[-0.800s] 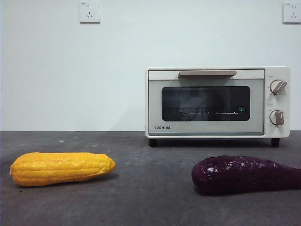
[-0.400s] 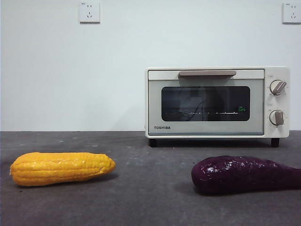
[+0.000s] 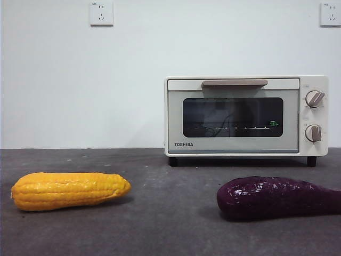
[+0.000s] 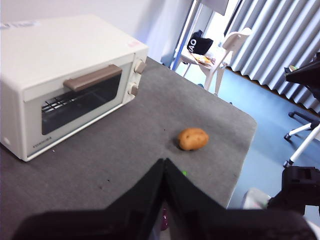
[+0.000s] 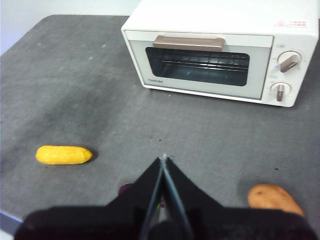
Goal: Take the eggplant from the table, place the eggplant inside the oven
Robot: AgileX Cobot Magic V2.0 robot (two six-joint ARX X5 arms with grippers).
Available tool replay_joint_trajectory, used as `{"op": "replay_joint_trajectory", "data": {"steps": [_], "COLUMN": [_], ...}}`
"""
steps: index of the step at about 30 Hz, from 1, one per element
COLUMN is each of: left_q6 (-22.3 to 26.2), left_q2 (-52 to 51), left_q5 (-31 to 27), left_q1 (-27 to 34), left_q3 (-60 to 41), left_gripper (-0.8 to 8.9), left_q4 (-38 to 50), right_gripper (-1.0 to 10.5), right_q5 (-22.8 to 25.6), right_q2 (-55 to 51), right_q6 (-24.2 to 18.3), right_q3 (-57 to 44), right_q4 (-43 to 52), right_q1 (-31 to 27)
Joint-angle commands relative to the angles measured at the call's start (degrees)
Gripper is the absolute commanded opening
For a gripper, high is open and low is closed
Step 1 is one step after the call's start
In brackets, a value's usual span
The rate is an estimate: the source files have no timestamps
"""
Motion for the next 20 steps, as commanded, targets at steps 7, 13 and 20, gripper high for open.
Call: {"op": "replay_joint_trajectory", "data": {"steps": [7,13,20], "left_q6": [0.98,0.94,0.98], "left_q2": [1.99,3.89,7.89], "left_q5": [0.0,0.0,-4.59], "left_q1": [-0.94,-0.94,-2.58], "left_q3": [0.2,0.2,1.42], "left_gripper": [-0.06,-0.06,-0.06], "left_q4": [4.17,6.25,8.31], "right_gripper": [3.3,5.1,5.1], "right_q5": [-3.72,-4.61,-6.95], "right_q2": [0.37,0.48,0.48], "right_q6": [-0.59,-0.59,-0.13], "right_q3": [0.24,0.24,0.24], "right_q4": [0.33,0.09,-1.18], "right_q1": [1.09,1.09,1.09]}}
